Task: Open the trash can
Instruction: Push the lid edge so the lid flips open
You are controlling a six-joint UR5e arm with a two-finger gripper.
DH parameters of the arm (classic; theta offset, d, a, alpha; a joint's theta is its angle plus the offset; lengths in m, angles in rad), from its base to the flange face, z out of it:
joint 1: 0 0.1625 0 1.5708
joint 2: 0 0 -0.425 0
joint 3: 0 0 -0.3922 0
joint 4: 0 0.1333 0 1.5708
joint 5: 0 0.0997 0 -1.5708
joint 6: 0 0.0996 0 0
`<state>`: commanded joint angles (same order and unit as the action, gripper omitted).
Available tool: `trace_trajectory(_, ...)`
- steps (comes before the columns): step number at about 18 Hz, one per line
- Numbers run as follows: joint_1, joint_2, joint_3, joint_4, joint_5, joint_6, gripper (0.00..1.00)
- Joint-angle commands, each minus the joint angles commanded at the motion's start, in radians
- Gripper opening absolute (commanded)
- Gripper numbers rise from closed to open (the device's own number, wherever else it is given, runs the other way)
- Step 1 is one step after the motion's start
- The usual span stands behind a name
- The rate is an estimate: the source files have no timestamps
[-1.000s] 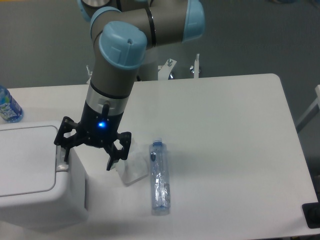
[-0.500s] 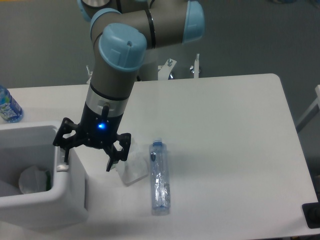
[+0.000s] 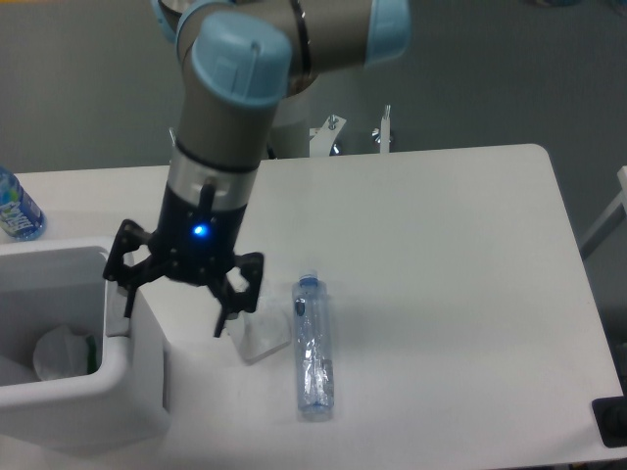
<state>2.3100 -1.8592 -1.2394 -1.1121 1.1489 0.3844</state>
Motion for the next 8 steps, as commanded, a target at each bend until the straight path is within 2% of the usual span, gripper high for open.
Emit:
trace_trajectory(2, 0.032, 0.023, -0.024, -0.008, 0.034, 0.100, 1.00)
trace_trajectory(6, 0.049, 0.051, -0.069, -0.073, 0.237, 0.371, 1.00)
trace_trajectory(8, 0.048, 0.052, -0.081, -0.097, 0.328, 0.427, 1.00)
